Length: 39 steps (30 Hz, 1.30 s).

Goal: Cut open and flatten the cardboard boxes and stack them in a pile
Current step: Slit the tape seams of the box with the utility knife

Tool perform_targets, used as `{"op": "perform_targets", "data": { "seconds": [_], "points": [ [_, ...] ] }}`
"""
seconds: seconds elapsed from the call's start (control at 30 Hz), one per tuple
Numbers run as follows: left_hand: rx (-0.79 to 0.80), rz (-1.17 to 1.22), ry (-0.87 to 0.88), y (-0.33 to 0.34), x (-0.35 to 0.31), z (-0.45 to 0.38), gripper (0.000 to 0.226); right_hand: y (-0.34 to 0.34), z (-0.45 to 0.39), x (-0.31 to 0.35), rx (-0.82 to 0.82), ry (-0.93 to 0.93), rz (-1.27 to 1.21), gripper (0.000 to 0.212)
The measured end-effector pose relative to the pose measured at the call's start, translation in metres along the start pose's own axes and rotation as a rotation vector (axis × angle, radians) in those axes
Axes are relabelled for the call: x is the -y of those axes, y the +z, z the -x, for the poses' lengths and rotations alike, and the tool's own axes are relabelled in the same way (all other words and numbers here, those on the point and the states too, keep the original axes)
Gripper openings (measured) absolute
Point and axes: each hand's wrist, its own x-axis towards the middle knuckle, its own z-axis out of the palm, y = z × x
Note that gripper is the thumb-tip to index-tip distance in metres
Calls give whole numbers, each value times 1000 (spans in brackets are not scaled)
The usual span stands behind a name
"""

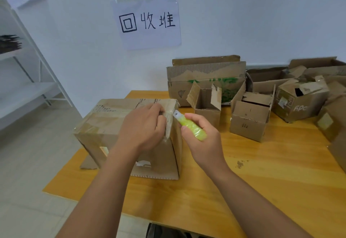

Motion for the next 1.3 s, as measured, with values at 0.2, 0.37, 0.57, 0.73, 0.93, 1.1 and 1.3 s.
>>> {"op": "perform_targets", "data": {
  "seconds": [0.2,0.37,0.57,0.73,0.93,1.1,1.3],
  "points": [
    [-16,-12,-50,3,-4,-4,40,0,-10,-3,-25,26,154,25],
    [31,-61,12,1,-2,-2,59,-1,-14,-2,-11,6,221,30],
    [440,76,18,-24,10,2,99,-5,-16,-3,25,-10,242,30],
    [559,212,30,-29,19,-3,106,-11,-19,-3,43,-12,249,26],
    [448,134,70,-25,19,3,106,-11,-19,-4,60,-16,248,33],
    [388,120,64,-23,16,5,104,-12,-14,-2,57,-42,208,23],
    [355,121,55,-23,15,6,102,-13,-4,1,59,-35,115,20]
  ]
}}
